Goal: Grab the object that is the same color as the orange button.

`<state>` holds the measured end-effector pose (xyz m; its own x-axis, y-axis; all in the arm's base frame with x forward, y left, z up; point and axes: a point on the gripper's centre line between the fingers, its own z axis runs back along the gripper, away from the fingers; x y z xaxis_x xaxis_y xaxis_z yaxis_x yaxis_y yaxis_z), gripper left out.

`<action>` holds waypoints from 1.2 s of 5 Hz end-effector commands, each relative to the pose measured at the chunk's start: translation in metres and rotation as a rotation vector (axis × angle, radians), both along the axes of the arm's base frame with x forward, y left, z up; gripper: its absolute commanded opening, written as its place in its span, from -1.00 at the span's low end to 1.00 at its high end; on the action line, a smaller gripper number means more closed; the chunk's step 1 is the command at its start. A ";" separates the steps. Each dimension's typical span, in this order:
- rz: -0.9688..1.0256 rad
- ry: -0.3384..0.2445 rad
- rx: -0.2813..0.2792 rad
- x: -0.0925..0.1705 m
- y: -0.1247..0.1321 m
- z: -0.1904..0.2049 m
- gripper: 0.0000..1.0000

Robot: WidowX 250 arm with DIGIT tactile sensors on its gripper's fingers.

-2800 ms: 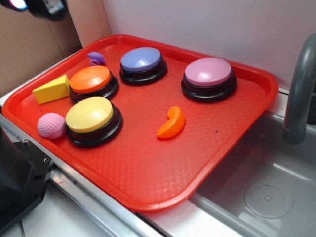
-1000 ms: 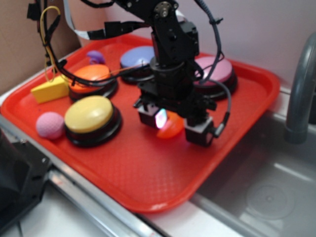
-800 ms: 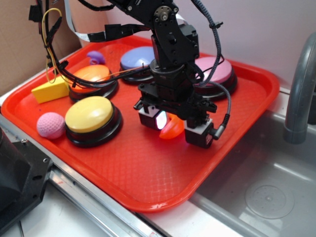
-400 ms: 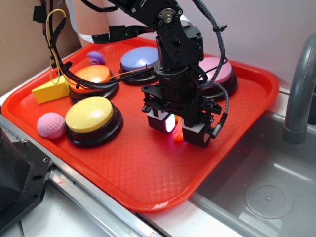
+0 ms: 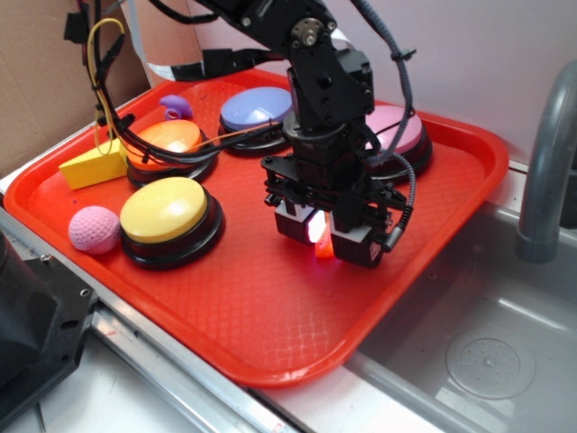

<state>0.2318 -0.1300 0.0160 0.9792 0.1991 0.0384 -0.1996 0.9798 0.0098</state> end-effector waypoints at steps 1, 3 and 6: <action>0.041 -0.061 -0.026 0.010 0.015 0.034 -1.00; 0.082 -0.130 -0.018 0.020 0.039 0.090 -1.00; 0.172 -0.125 -0.056 0.019 0.121 0.175 -1.00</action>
<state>0.2472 -0.0135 0.1744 0.9225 0.3772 0.0820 -0.3739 0.9260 -0.0526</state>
